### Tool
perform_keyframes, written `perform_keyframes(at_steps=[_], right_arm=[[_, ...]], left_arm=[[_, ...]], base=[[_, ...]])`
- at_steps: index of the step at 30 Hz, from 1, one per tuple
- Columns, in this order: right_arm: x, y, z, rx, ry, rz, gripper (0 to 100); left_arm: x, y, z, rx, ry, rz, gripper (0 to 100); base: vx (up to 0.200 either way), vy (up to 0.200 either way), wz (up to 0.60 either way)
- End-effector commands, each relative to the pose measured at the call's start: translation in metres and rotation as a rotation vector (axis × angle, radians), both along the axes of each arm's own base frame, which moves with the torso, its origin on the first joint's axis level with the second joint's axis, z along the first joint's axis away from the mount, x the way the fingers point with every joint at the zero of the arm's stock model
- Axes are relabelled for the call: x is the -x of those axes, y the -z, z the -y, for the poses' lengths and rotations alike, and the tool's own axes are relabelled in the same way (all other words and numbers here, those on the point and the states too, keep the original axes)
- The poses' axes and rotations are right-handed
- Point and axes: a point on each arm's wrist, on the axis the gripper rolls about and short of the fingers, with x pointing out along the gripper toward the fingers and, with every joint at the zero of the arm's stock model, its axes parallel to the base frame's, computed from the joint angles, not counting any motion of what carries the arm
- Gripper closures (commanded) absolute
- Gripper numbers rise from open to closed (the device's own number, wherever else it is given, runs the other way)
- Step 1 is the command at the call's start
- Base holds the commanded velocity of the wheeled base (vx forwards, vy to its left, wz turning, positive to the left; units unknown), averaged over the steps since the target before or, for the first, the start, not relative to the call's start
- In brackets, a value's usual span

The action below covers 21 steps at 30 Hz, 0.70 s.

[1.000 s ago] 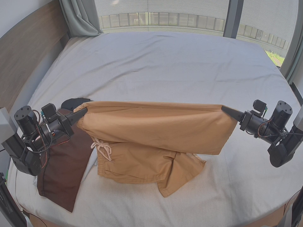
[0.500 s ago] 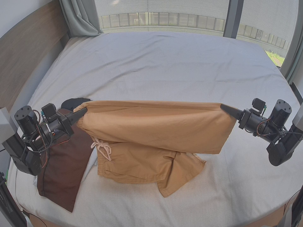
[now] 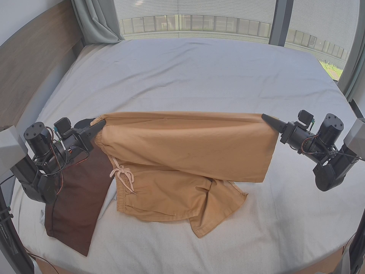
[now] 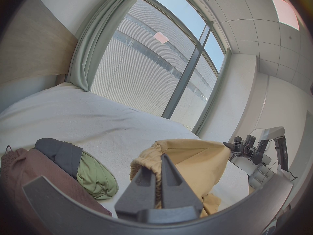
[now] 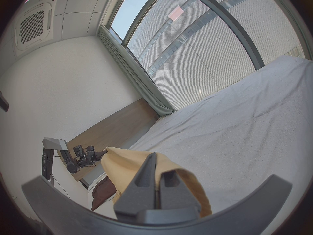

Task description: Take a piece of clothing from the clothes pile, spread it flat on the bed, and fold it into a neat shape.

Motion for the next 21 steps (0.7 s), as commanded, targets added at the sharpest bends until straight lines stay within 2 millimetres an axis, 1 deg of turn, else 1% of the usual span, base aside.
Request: perform_keyframes(at_steps=[1,9,14,16,21], right_arm=[[-0.014,0.01,0.001,0.0,0.008,-0.004,100],[-0.03,0.018,0.004,-0.002,0.021,0.002,100],[-0.039,0.025,0.003,-0.012,0.041,-0.002,100],[-0.046,0.026,0.002,-0.024,0.046,0.006,100],[-0.061,0.023,0.002,-0.041,0.06,0.042,100]], left_arm=[[-0.01,0.013,0.002,0.003,0.001,-0.024,100],[-0.019,0.012,0.005,0.018,0.005,-0.014,100],[-0.032,0.014,0.015,0.06,-0.029,-0.013,100],[-0.035,0.016,0.021,0.083,-0.042,-0.022,100],[-0.047,0.018,0.024,0.092,-0.056,-0.004,100]], base=[[0.0,0.0,0.0],[0.0,0.0,0.0],[0.0,0.0,0.0],[0.0,0.0,0.0],[0.0,0.0,0.0]])
